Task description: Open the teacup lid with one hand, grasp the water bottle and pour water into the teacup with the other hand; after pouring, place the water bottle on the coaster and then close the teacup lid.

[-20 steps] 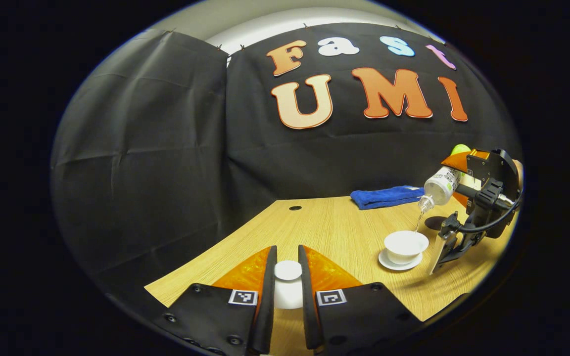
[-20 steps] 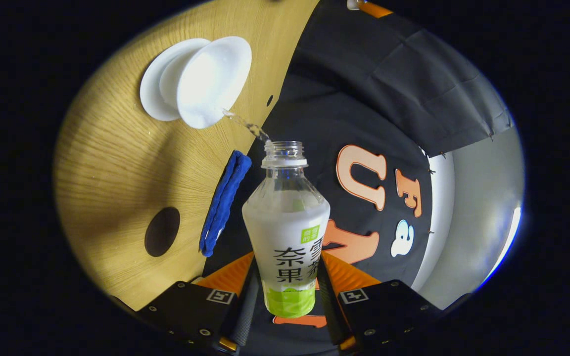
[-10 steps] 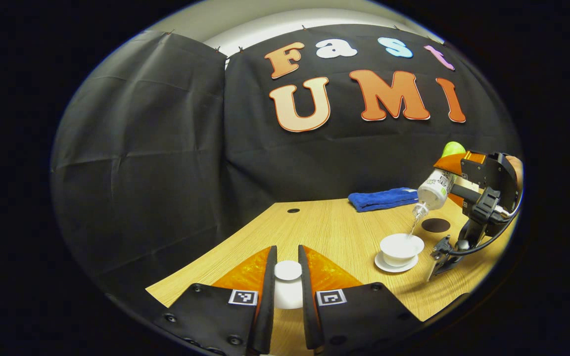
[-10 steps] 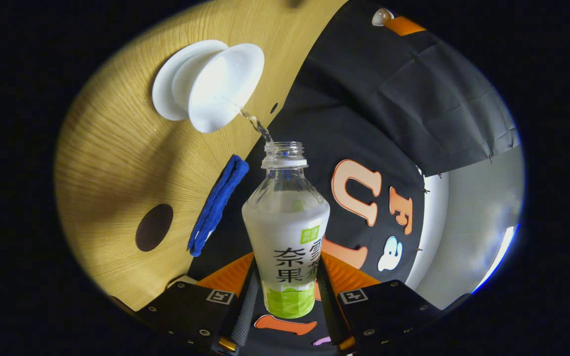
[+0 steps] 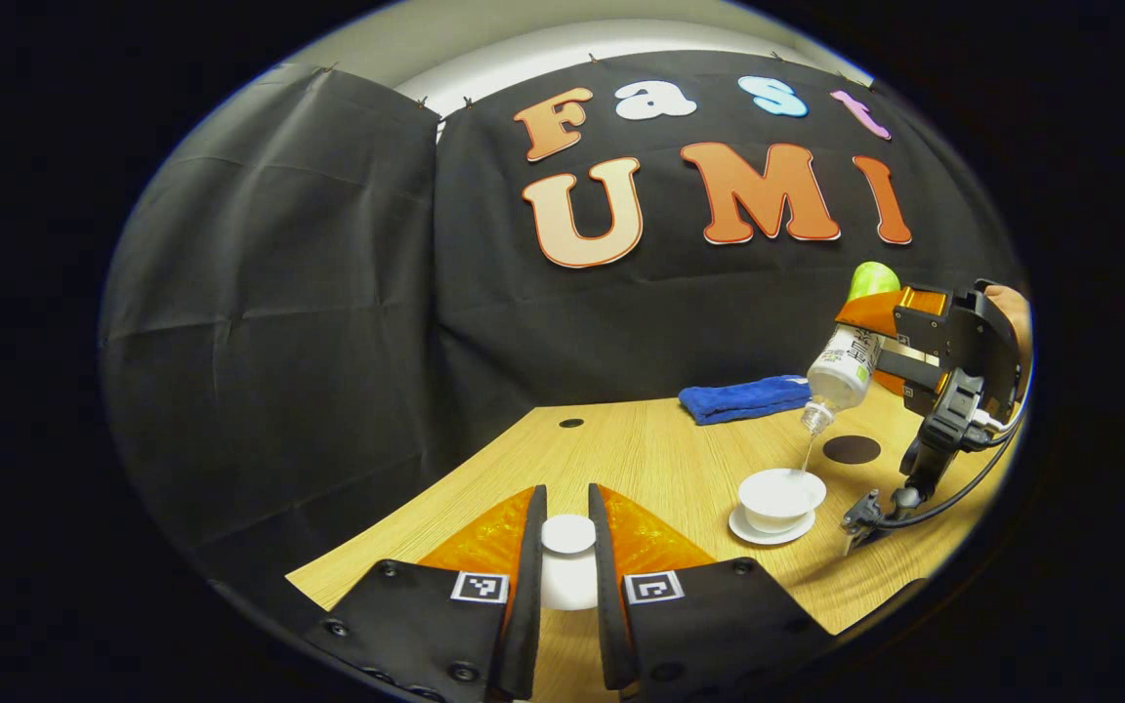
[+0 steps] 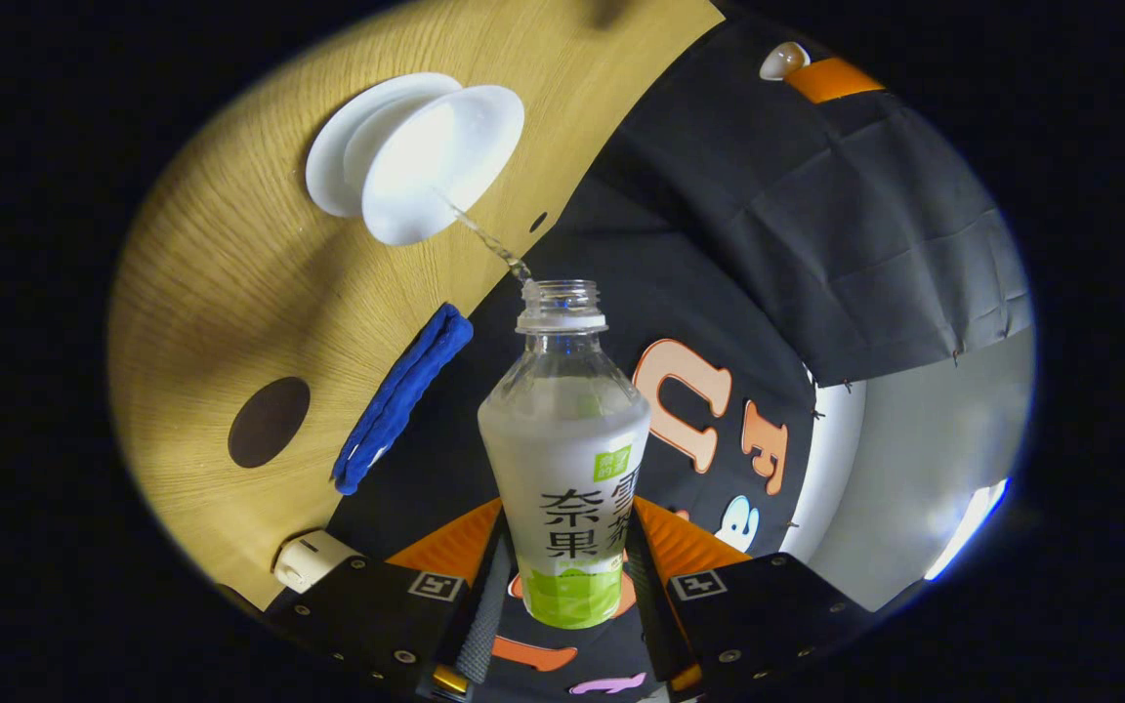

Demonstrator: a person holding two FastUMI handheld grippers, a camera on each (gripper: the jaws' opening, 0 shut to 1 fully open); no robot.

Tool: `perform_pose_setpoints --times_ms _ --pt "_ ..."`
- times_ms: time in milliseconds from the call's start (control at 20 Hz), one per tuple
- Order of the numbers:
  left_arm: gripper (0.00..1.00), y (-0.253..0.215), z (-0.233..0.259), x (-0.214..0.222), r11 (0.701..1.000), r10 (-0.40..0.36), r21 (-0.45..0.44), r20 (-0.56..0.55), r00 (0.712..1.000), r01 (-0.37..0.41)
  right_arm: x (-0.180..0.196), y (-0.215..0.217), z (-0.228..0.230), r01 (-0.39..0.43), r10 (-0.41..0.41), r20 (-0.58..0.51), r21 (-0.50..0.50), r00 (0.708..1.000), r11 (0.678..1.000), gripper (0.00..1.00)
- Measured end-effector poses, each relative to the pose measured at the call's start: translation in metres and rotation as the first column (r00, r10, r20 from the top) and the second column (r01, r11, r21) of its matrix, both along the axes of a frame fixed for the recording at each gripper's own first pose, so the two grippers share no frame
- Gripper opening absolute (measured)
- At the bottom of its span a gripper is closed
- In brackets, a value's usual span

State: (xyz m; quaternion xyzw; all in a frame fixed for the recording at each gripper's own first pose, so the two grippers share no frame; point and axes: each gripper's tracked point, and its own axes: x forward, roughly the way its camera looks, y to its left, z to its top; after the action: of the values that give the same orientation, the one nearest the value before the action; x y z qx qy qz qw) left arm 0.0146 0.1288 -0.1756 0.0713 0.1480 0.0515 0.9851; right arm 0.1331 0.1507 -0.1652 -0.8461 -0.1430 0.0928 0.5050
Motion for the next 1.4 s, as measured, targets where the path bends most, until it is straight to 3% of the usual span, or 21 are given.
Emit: perform_pose_setpoints --times_ms 200,250,550,850,1000,1150,1400 --pt "0.29 -0.003 0.003 0.002 1.0 -0.004 0.0 0.005 1.0 0.004 -0.005 0.008 -0.002 -0.024 0.025 0.004 -0.021 1.0 0.999 0.59" --pt "0.29 -0.003 0.004 0.002 1.0 -0.005 0.002 0.007 1.0 0.005 -0.008 0.011 -0.002 -0.034 0.034 0.0 -0.025 0.999 0.999 0.62" --pt "0.29 -0.008 0.009 0.002 1.0 -0.014 -0.007 0.019 1.0 0.014 -0.015 0.014 -0.018 -0.043 0.045 -0.07 0.021 0.997 0.999 0.62" --pt "0.29 -0.014 0.005 0.003 0.998 -0.024 -0.064 0.022 0.999 0.025 -0.015 0.009 -0.036 -0.006 0.041 -0.213 0.163 0.976 0.987 0.63" --pt "0.27 -0.018 0.006 0.003 0.997 -0.025 -0.071 0.03 0.999 0.027 -0.014 0.004 -0.053 0.069 0.047 -0.359 0.302 0.932 0.951 0.63" --pt "0.29 -0.016 0.0 0.001 0.996 -0.02 -0.086 0.022 1.0 0.022 -0.021 0.002 -0.056 0.104 0.062 -0.392 0.389 0.918 0.915 0.63" --pt "0.27 -0.017 -0.011 0.002 0.993 -0.014 -0.116 0.0 1.0 0.013 -0.013 -0.013 -0.056 0.246 0.1 -0.503 0.574 0.858 0.781 0.63"
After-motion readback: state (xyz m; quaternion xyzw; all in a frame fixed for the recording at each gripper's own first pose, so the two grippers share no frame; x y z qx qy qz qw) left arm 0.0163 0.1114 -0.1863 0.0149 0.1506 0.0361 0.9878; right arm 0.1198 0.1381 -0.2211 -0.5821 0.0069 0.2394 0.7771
